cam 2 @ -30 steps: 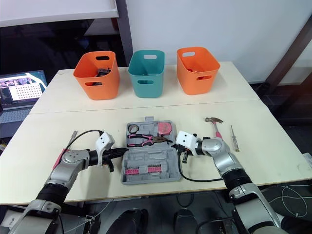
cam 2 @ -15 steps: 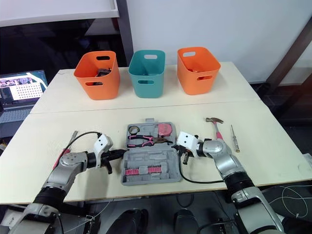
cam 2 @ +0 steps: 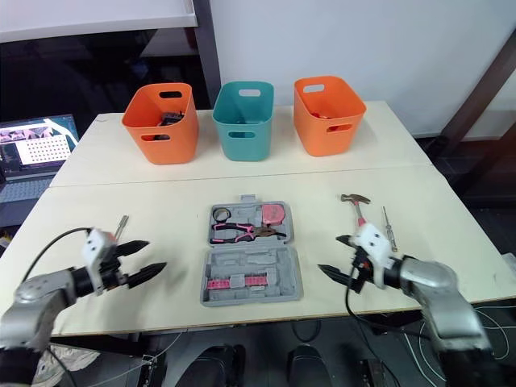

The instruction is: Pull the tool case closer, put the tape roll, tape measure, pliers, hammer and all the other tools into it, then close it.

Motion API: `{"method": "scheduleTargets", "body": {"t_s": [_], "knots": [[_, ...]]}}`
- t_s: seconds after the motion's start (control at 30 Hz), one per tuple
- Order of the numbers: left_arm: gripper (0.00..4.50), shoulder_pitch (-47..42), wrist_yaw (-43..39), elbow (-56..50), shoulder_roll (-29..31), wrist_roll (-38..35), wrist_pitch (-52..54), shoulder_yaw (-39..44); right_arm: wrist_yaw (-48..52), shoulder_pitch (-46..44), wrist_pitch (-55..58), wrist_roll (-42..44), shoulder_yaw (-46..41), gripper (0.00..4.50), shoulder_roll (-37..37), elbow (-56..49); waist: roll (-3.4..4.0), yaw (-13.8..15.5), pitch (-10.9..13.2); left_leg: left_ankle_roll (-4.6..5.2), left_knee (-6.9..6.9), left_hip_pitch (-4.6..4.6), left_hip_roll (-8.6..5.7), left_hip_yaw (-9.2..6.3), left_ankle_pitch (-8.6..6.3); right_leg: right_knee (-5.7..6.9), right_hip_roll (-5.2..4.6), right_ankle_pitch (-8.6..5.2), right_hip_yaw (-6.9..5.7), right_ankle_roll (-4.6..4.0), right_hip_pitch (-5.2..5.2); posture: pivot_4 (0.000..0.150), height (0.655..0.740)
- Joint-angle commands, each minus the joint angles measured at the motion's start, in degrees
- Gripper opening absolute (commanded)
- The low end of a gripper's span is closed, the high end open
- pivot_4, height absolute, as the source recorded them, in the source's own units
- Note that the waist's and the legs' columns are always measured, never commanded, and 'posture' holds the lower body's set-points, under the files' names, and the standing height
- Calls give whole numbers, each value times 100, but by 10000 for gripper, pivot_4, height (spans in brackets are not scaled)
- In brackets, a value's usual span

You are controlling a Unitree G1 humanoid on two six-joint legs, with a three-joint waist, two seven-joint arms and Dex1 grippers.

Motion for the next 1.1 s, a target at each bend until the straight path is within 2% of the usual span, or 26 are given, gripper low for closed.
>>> {"method": "scheduleTargets", "body": {"t_s": [0.03,0.3,0.47,0.63,0.77,0.93,1.1], "knots": [[44623,447,-100,3,148,-338,-353,787,-81,893,58,824,-984,45000,227,-737,-1,15,1,0,1,0,0,0,0,-2,-1,-1,0,-1,4,1500,7329],[44623,1172,181,108,-27,-548,-568,1560,-247,2288,-573,1392,-1873,45000,950,-907,-2,90,1,-10,6,1,5,11,-15,-18,-12,-16,5,-10,21,1500,7329],[44623,1310,329,12,-162,-618,-606,1669,-326,2284,-767,1342,-1915,45000,863,-695,-2,94,1,-3,-1,1,6,13,-20,-20,-13,-28,5,-11,17,1500,7329],[44623,1423,602,-384,-386,-741,-546,1738,-474,1621,-454,1426,-1623,45000,565,-795,-6,68,2,-3,3,1,10,21,-20,-19,-18,-28,3,-12,17,1500,7329],[44623,1775,841,-755,-619,-796,-537,1849,-452,713,-113,1294,-1078,45000,53,-903,-2,32,3,-1,0,-2,11,28,-21,-19,-20,-27,2,-12,3,1500,7329],[44623,2366,1068,-1288,-1010,-976,-563,2024,-201,-852,621,1385,-57,45000,-463,-890,-9,-13,8,2,3,-7,11,30,-21,-19,-25,-26,-8,-12,-2,1500,7329],[44623,2741,1483,-1799,-1462,-1084,-633,2142,129,-1967,990,1185,940,45000,-599,-778,-36,35,22,2,5,-10,12,26,-22,-22,-28,-26,-16,-13,-8,1500,7329]]}}
